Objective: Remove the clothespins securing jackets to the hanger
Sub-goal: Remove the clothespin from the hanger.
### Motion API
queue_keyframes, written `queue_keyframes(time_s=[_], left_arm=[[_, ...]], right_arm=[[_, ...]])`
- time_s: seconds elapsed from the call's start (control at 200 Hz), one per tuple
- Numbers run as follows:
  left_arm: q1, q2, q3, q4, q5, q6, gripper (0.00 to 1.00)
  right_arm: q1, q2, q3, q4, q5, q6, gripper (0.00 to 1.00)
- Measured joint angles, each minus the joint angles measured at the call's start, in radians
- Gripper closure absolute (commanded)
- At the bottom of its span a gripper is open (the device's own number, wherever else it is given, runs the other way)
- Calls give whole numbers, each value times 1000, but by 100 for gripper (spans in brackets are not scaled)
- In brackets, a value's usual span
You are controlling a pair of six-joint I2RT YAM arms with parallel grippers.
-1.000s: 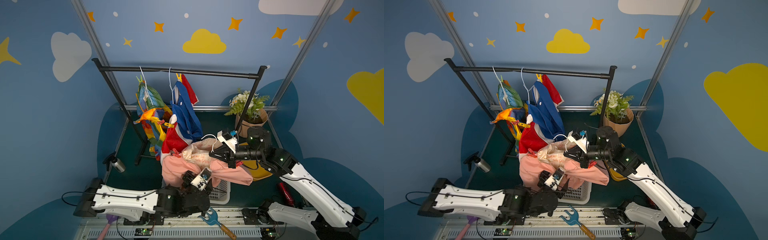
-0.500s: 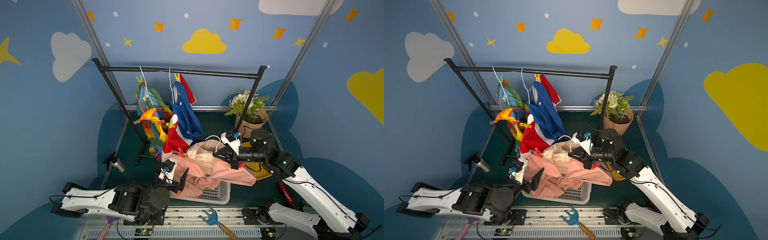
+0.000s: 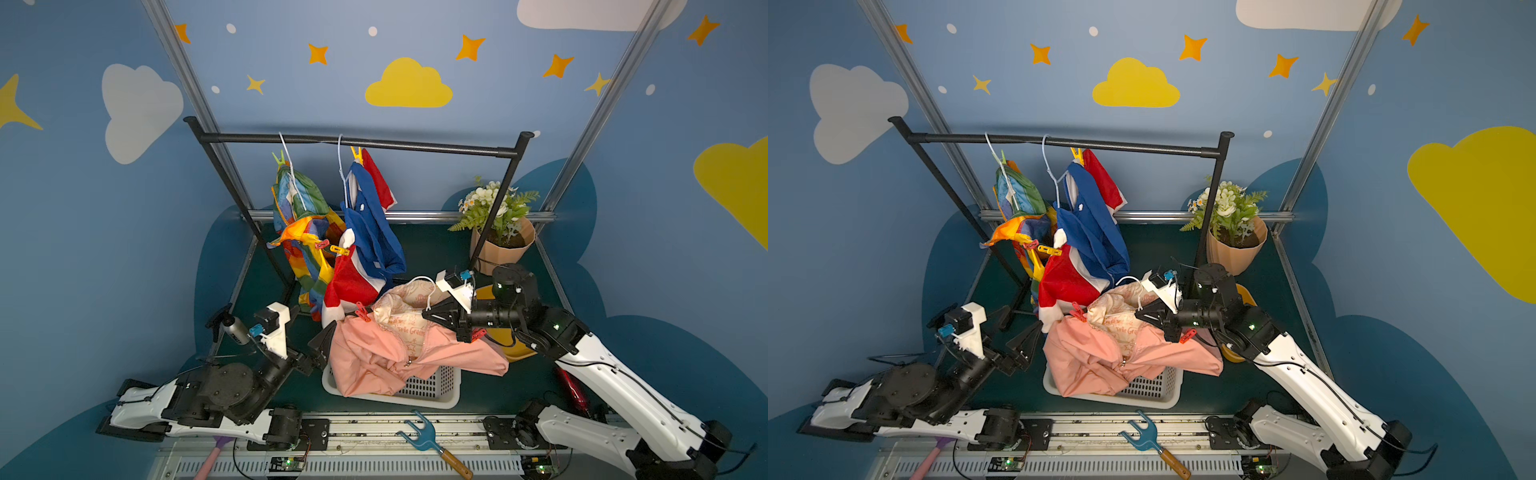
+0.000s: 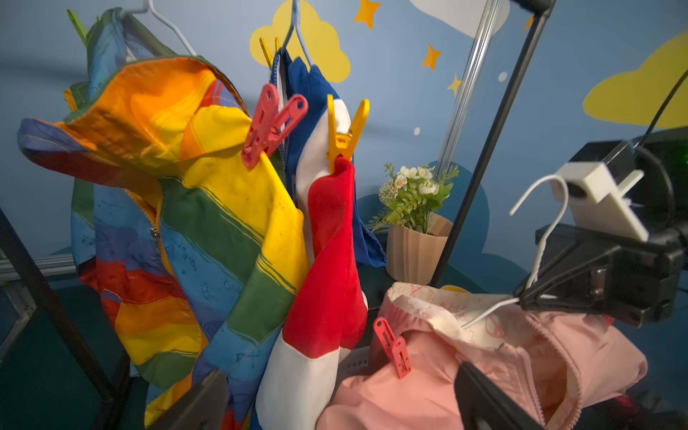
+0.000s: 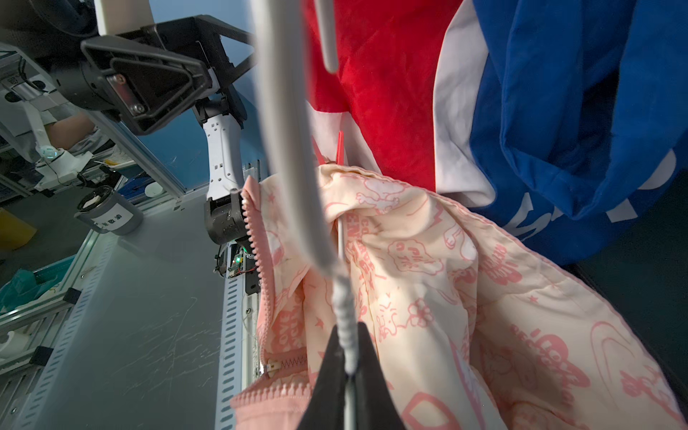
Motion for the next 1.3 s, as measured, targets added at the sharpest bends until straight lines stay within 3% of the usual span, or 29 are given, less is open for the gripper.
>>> queue_keyframes(time_s=[0.11, 0.29, 0.501, 0.651, 1.056, 1.302], left_arm=[[50, 107, 19, -37, 18, -41, 2], [314, 100, 21, -37, 223, -47, 2], [711, 299, 80, 25, 619, -52, 2], [946, 307, 17, 61, 927, -75, 2], [1230, 330, -33, 200, 1490, -96, 3], [1368, 476, -10, 332, 1833, -99, 18]], right_arm=[[-14, -9, 1, 0, -12, -9, 100], [-16, -12, 0, -6, -32, -41, 100], [-39, -21, 1, -16, -59, -81, 100], [-78, -14, 8, -28, -106, -100, 100], [-250, 69, 25, -23, -270, -139, 100], [-273, 64, 11, 1, -324, -126, 100]])
